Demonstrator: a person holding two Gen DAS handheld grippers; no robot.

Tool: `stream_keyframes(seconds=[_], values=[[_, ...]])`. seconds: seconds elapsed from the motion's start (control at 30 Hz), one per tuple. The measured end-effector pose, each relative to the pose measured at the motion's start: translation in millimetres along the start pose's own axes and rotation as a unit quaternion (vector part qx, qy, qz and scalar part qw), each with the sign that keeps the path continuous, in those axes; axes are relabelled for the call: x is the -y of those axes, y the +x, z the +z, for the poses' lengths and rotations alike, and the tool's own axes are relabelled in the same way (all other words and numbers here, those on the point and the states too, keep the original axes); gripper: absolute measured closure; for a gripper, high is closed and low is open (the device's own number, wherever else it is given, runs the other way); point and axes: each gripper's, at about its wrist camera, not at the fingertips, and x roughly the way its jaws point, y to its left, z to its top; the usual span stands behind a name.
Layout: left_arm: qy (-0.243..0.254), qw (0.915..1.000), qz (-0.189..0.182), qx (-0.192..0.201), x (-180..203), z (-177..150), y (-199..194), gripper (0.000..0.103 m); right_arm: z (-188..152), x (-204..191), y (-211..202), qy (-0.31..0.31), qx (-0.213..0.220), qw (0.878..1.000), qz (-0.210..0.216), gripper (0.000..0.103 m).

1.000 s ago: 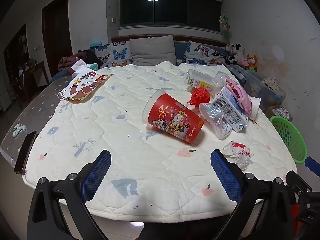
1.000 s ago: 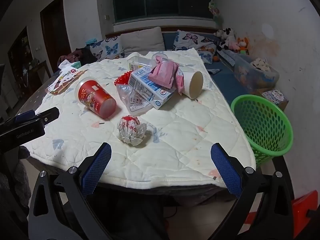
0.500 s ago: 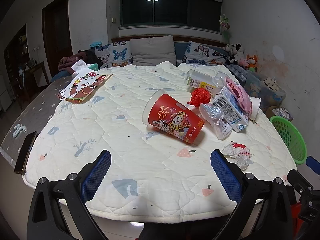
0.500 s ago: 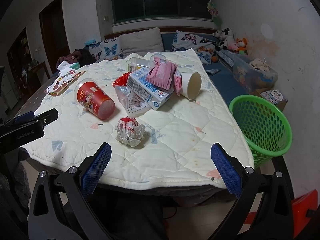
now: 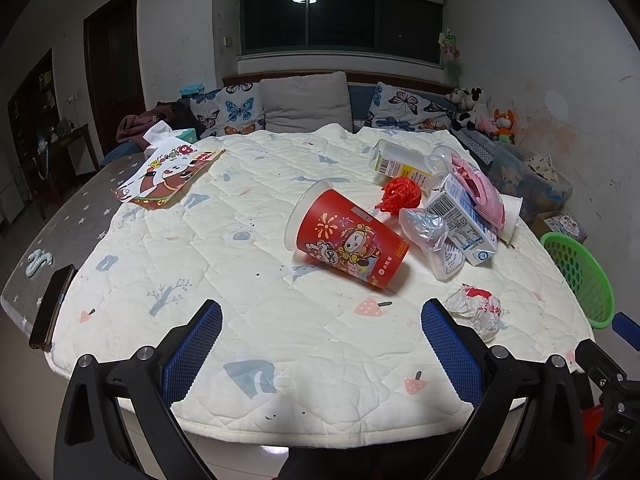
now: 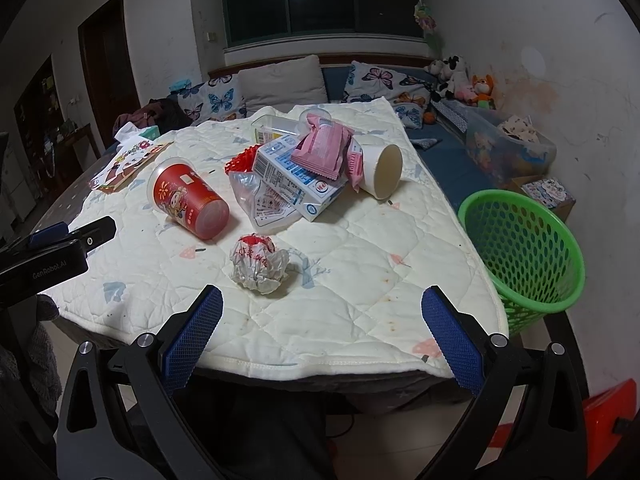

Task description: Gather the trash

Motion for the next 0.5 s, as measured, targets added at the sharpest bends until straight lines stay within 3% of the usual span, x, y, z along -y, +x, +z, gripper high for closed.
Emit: stream_keyframes(seconds=[0.5], values=[[0.000,1.0000,0.002,0.000,0.0,2.2,0.6,0.006,1.2,0.8,2.7,-0.001,-0.001,1.000,0.003,0.004]])
